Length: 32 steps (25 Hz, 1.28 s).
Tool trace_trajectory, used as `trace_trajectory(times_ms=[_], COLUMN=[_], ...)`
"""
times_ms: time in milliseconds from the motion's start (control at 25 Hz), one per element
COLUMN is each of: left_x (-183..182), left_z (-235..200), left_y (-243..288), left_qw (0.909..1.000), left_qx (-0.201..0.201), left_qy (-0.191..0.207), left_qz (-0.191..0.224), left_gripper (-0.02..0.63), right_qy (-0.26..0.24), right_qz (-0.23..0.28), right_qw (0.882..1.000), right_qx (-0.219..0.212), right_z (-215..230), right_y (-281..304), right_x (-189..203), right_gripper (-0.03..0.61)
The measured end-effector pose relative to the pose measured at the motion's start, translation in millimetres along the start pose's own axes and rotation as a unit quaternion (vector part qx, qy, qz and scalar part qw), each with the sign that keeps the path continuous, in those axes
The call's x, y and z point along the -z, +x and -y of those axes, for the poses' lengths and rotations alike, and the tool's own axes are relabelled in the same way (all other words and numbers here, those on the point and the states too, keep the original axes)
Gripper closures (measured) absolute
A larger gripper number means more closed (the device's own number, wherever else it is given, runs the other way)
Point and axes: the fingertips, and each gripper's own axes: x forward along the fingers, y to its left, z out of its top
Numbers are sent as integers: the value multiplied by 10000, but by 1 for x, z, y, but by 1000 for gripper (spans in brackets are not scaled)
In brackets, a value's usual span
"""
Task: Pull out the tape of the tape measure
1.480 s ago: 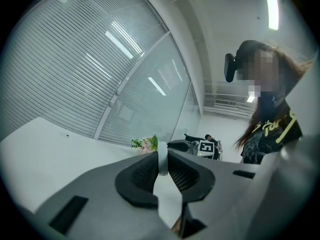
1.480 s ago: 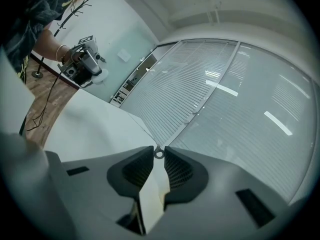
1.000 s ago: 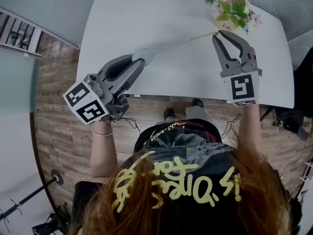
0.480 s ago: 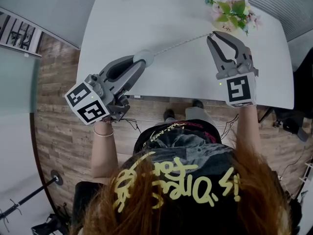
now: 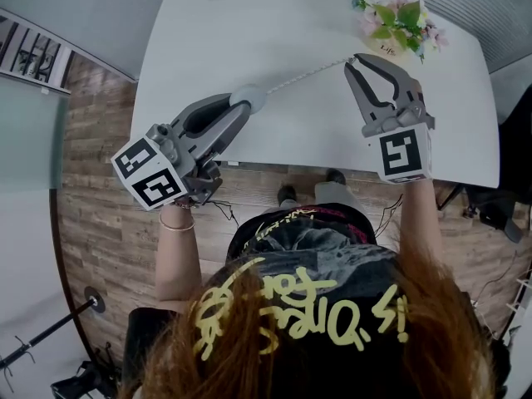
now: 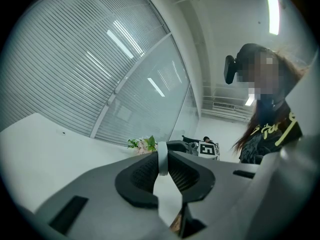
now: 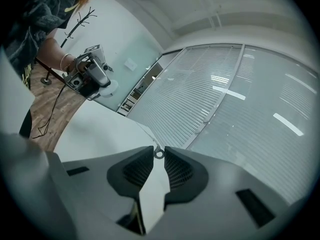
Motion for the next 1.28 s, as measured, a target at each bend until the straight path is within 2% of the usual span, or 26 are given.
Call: trace_trajectory(times_ms=[200,760,1280], left_x=[0,-1,0], left_z=[0,-1,-1], left_y=[0,1,2], left_qw=[10000,10000,10000], left_qx=[-18,-61,11], left_qy=[-24,-42,-73], left_qz=[17,-3,-52], left_gripper=[557,557,557], right_qy=[49,-82,-96], right_qz=[-175,104,83], right_qw=[9998,9993,9988], right_qx=[-81,-340,-472], right_z=[-5,-22,-32], right_y=[1,9,11], right_x=[-3,-19,-31], right_gripper=[508,508,508])
